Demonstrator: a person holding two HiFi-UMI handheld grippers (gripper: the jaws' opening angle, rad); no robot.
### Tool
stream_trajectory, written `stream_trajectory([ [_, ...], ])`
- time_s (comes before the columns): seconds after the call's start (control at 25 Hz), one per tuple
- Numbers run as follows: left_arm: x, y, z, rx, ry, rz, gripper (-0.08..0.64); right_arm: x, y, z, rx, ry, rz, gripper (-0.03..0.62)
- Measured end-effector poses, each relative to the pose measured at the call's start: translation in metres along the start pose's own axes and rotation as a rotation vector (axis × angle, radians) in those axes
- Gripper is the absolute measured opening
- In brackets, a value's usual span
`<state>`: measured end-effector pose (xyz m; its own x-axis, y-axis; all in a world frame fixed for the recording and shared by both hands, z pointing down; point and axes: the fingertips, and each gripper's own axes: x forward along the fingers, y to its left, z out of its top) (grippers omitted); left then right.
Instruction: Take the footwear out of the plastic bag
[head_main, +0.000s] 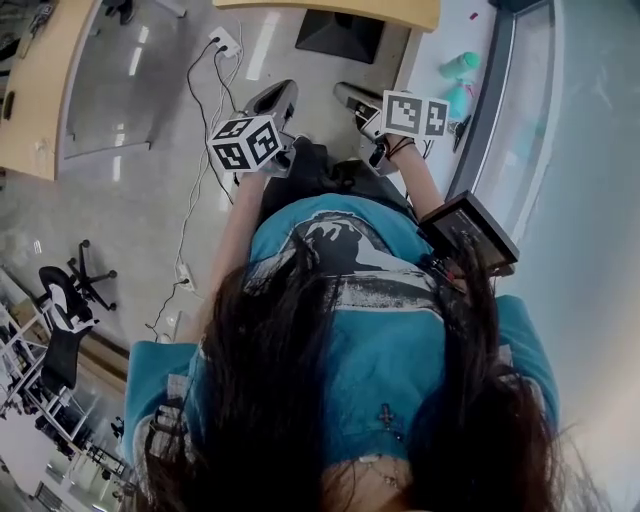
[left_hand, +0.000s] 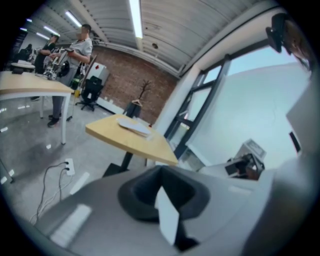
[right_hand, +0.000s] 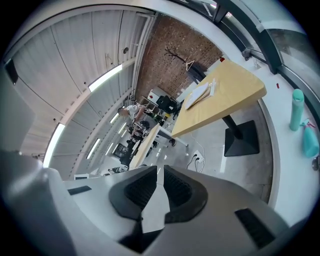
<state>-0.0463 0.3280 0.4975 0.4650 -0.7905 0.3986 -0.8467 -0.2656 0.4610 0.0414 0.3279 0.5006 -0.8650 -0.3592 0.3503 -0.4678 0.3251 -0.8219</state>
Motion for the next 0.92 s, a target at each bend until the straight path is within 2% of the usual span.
stream_trajectory([
  [0.4,-0.0075,-0.0023,0.0020,0.008,-0.017,0.004,0.000,0.0054,0.0038,-0.0077,-0.028,0.039,0.006,0.052],
  [0.92,-0.0047,-0.0013,-0.0010,0.009,-0.009,0.002,0.002,0.0046,-0.0013,-0.0055,-0.019,0.036,-0.005,0.052],
])
